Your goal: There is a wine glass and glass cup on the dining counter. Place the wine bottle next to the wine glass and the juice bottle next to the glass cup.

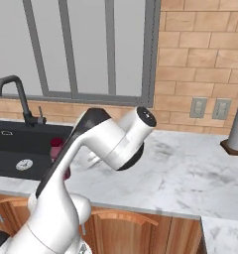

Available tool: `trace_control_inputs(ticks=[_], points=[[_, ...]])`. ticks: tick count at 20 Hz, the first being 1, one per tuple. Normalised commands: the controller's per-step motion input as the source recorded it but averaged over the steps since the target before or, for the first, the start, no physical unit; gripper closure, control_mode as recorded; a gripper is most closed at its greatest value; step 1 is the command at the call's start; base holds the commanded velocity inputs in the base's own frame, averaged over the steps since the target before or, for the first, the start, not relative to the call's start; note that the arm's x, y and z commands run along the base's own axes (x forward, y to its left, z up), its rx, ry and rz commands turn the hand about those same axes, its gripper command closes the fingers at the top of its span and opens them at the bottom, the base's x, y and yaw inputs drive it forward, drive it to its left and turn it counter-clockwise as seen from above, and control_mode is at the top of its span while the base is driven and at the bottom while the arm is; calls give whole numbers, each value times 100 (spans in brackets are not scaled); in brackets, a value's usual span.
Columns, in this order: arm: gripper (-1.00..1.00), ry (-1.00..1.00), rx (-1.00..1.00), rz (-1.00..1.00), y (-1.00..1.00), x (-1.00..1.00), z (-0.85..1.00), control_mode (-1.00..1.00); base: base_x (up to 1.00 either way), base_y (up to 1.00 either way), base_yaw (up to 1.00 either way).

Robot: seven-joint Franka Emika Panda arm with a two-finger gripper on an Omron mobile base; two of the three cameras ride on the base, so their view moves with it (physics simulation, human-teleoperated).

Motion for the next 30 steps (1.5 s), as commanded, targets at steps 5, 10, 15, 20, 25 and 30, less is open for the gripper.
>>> trace_control_inputs(ticks=[5, 10, 15, 20, 25, 30], points=[[-100, -20, 16, 34, 46, 12, -8, -100, 0, 0, 0], [-100, -18, 11, 27, 40, 44, -7, -100, 0, 0, 0], [-100, -14, 8, 11, 43, 31, -2, -100, 0, 0, 0], [-100, -2, 12, 8, 32, 24, 0, -100, 0, 0, 0], [-100, -2, 8, 4, 45, 2, -6, -100, 0, 0, 0], [-100, -1, 4, 0, 43, 1, -8, -100, 0, 0, 0]])
